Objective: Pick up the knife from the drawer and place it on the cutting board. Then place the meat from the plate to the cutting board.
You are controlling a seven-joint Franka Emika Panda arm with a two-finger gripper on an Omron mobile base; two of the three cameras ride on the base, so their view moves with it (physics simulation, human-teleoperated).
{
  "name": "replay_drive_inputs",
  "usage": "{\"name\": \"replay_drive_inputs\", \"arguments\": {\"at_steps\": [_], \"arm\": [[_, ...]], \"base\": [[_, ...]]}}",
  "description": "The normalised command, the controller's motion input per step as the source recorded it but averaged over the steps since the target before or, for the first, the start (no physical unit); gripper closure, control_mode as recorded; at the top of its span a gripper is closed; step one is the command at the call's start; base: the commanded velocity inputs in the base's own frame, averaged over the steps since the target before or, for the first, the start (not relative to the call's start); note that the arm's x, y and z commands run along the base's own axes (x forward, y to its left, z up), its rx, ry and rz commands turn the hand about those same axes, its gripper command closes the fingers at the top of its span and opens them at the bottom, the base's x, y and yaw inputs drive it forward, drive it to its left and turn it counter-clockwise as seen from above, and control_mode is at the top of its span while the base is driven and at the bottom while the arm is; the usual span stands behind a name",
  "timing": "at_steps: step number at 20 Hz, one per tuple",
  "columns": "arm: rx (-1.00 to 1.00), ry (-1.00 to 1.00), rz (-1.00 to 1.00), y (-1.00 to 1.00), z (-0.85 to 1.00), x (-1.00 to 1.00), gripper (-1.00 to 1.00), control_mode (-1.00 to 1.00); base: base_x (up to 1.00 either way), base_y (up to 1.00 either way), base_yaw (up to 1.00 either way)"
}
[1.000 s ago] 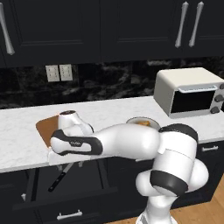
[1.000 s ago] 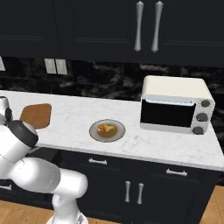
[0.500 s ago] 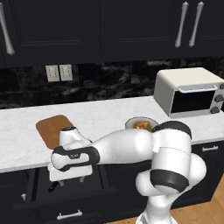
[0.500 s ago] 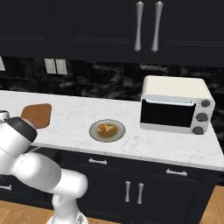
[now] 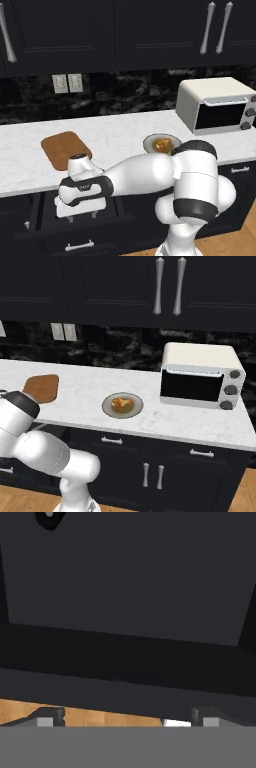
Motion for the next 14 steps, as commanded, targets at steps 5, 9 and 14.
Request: {"name": "replay_drive_inputs", "arguments": {"at_steps": [5,9,14], "arm": [[0.0,-0.01,0.0,0.0,-0.01,-0.03,-1.0,-1.0],[0.0,-0.04,0.0,0.0,-0.02,0.15,-1.0,-1.0],[0.0,-0.02,0.0,0.01,-0.17,0.16,-1.0,-1.0]], "base": [[0.0,0.0,0.0],[0.0,0.0,0.0],[0.0,0.0,0.0]]}}
